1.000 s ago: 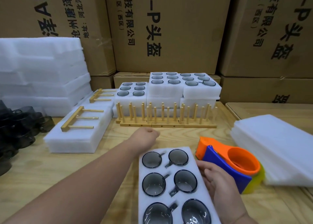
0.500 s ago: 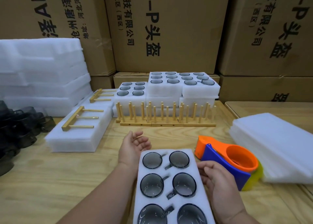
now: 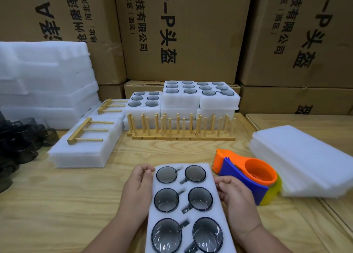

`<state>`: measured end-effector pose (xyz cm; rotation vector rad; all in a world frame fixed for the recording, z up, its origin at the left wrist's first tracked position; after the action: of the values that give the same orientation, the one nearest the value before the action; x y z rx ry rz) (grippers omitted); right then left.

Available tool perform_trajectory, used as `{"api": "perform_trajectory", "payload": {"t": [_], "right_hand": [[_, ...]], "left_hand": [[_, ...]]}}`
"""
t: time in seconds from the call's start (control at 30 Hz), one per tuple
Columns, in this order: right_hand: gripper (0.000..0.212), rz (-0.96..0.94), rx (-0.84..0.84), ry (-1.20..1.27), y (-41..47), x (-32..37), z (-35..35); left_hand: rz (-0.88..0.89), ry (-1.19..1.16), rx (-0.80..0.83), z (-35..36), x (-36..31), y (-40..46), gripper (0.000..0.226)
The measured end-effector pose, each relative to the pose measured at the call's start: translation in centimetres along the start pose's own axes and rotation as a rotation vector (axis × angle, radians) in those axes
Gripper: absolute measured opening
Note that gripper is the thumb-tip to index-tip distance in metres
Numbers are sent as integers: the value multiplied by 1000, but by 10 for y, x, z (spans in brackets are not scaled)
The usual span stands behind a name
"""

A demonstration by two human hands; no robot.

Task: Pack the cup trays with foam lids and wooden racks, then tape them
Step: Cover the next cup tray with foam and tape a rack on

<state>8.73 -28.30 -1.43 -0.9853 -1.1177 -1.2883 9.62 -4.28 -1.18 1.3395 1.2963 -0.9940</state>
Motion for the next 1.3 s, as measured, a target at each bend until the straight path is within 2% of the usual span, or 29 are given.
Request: {"api": "perform_trajectory", "payload": {"t": [0.17,0.27,0.33,0.4,0.5,0.57,0.63,0.67,0.77,0.83,0.93,1.07,1.3], "right_hand": [[32,93,36,66,-11,18,1],[28,100,96,-141,-17,45,-4],[30,30,97,-326,-14,73,-15],[31,-33,94,-379,-4,108,-31],[22,-115,-37,-403,20,158,-70],[17,-142,-216,-598,35,180,-104],[15,-50,-370,-883,44,193,-140],[24,60,-399,-997,46,196,-155],[92,484,-346,-1168,48,197,-191],[113,679,-262,-1239,45,194,-200],[116,718,-204,-1280,42,186,-201],[115,632,-236,-1295,45,183,-194],[122,698,-235,-1213,47,180,-204]], "left_hand": [[-7,46,-45,1,1,4,20],[-18,56,-63,2,3,7,18],[-25,67,-64,2,4,8,17],[-29,87,-66,4,4,10,17],[-23,125,-80,7,4,12,23],[-22,118,-80,7,5,12,24],[-17,115,-73,7,5,11,24],[-16,115,-71,8,5,11,24],[-13,109,-67,8,4,11,24],[-16,108,-65,9,3,11,25],[-32,109,-63,9,3,12,24],[-52,107,-62,9,4,13,24],[-65,98,-69,9,5,13,22]]}}
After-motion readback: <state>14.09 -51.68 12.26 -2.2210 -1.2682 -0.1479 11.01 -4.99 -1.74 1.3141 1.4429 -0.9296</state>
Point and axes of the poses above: each hand's wrist, its own y-axis towards the middle knuckle, its own z-axis out of the palm, x = y × z, the point moved 1 cm from there along y, towards the middle knuckle, and after that the axes turned 14 degrees about x, right-handed, at the moved point
